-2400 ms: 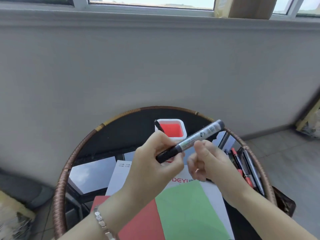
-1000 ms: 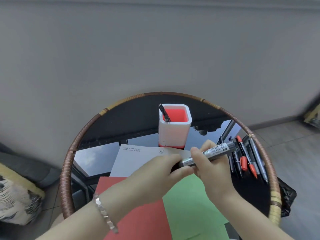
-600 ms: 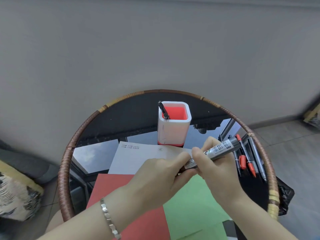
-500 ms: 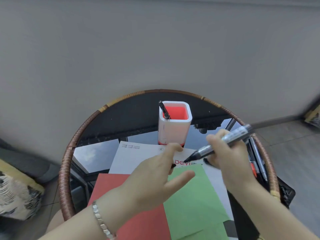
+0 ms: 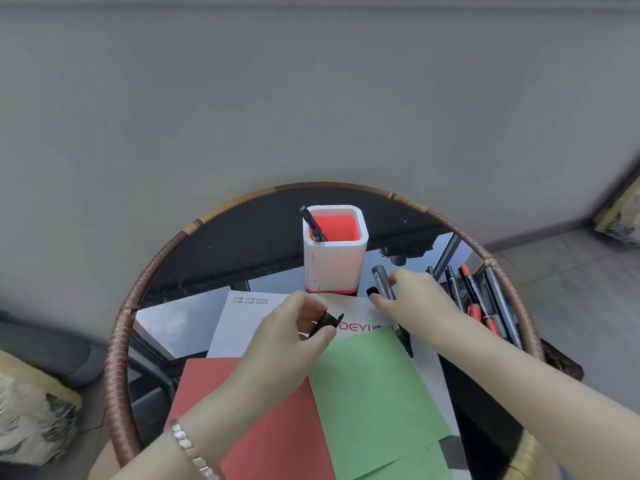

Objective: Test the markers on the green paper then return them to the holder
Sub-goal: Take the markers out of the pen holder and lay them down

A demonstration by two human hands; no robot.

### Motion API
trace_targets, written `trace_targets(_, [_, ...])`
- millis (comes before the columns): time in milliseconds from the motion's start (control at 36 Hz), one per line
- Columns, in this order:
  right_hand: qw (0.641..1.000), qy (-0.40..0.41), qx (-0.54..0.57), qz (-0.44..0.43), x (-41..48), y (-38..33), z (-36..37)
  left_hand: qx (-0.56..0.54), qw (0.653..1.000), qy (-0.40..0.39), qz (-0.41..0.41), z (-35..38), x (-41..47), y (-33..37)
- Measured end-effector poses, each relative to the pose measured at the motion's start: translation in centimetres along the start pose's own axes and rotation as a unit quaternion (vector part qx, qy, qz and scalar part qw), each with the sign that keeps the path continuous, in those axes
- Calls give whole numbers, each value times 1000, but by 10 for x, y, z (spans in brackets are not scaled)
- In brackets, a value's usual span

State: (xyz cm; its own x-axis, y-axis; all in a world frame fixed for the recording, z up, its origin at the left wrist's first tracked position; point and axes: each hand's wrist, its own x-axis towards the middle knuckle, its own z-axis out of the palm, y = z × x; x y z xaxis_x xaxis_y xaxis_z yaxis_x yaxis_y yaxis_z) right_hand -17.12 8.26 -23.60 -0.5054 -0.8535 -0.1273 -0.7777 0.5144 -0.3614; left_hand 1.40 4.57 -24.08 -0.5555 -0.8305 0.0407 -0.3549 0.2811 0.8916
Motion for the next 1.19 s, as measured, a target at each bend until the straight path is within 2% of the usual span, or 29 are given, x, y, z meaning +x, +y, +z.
trace_targets(194, [998, 51, 10, -19, 8, 20, 1, 50, 998, 1, 23, 17, 13, 8])
trace_targets(306, [996, 85, -1, -17, 10, 36, -3, 95, 994, -25, 47, 39, 29, 15])
trace_targets(528, [996, 75, 41, -8, 11, 50, -4, 248, 961, -85, 86, 82, 55, 25])
trace_targets(639, [993, 96, 59, -19, 7, 50, -8, 260, 955, -99, 99, 79, 55, 24])
trace_targets(722, [980, 151, 111, -70, 6, 36, -18, 235, 962, -76, 113, 63, 49, 20])
trace_targets(833, [951, 190, 155, -190, 4, -1, -39, 185, 975, -39, 116, 34, 33, 10])
trace_targets(972, [943, 160, 143, -256, 16, -47, -50, 180, 980, 1, 80, -4, 17, 3])
trace_targets(1194, [974, 55, 149, -163, 47, -89, -41, 181, 983, 41, 16, -42, 10, 2])
